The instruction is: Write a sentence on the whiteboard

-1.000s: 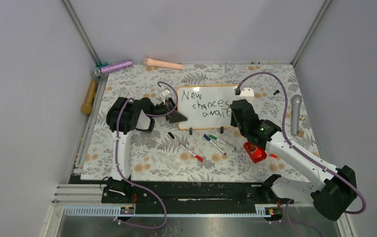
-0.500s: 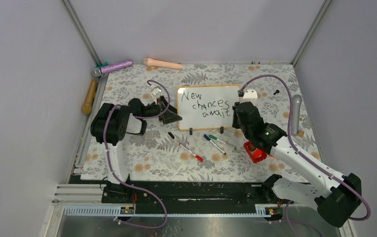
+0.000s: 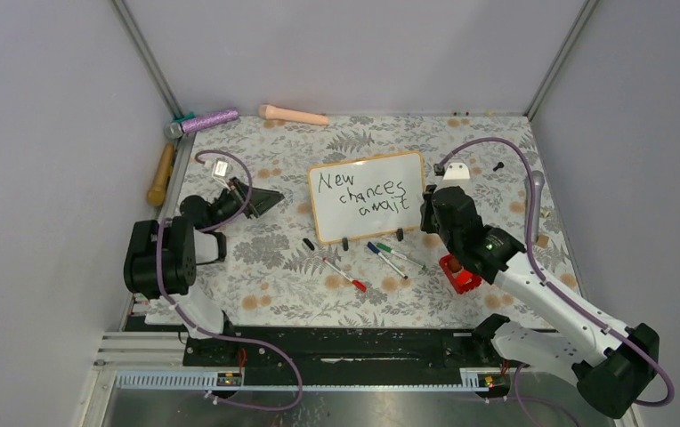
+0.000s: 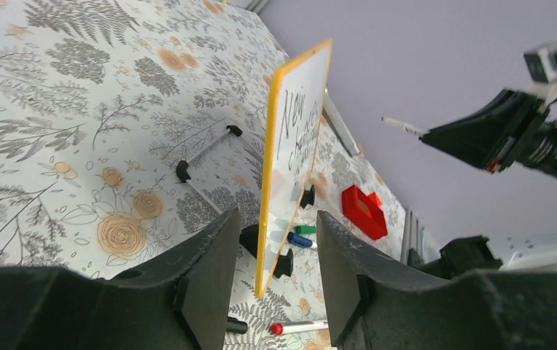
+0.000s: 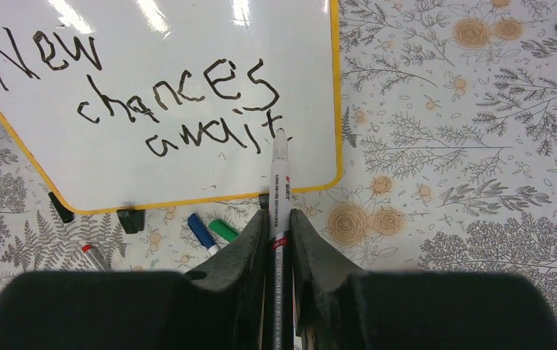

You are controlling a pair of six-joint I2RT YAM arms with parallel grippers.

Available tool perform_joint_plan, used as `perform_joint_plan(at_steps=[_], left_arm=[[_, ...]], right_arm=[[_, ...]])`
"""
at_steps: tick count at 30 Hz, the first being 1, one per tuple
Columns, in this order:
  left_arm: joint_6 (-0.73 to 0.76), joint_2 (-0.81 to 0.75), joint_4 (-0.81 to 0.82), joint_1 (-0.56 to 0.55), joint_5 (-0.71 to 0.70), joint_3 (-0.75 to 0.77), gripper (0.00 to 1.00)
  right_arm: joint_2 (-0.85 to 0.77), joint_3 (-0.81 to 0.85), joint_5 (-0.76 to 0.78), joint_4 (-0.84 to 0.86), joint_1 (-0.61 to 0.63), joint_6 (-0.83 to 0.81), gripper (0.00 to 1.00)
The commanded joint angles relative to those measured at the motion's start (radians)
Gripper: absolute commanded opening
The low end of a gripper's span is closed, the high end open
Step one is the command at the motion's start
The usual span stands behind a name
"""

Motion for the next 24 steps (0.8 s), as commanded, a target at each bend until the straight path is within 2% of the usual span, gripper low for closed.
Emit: perform_joint_plan(at_steps=[1,2,6,7,8,9,11,14,19,21,24], left_arm=[[-0.094,-0.039,0.041,0.054,0.001,0.000,0.45],[-0.102,-0.070,0.039,0.060,0.003,-0.003,0.46],[-0.118,-0.242,-0.024,0.048,-0.004,0.000,0.61],[-0.108,-0.288,-0.054,0.030,-0.008,0.003,0.68],[-0.102,-0.325,-0.074,0.015,-0.007,0.010,0.79],[-0.099,-0.356,-0.095,-0.005,-0.006,0.014,0.96],[-0.109,-0.413,-0.106,-0.016,-0.041,0.005,0.99],[-0.134,-0.496,0.024,-0.029,-0.043,-0.014,0.99],[-0.102,-0.692,-0.025,-0.045,-0.135,-0.105,0.99],[-0.083,-0.748,-0.163,-0.046,-0.182,-0.142,0.99],[0.001,-0.806,-0.516,-0.047,-0.216,-0.145,0.99]], right_arm=[[-0.019,0.002,-0.025,0.040,-0.005,0.012,0.00],[-0.023,0.001,-0.024,0.040,-0.006,0.012,0.00],[-0.030,-0.001,-0.022,0.040,-0.006,0.013,0.00],[-0.030,-0.001,-0.023,0.039,-0.006,0.013,0.00],[-0.031,0.000,-0.023,0.039,-0.006,0.013,0.00],[-0.033,-0.001,-0.024,0.037,-0.006,0.013,0.00],[-0.036,-0.002,-0.025,0.038,-0.005,0.013,0.00],[-0.039,-0.004,-0.029,0.039,-0.006,0.015,0.00],[-0.029,-0.007,-0.053,0.050,-0.006,0.022,0.00],[-0.025,-0.007,-0.062,0.055,-0.005,0.028,0.00],[-0.020,-0.014,-0.080,0.072,-0.006,0.038,0.00]])
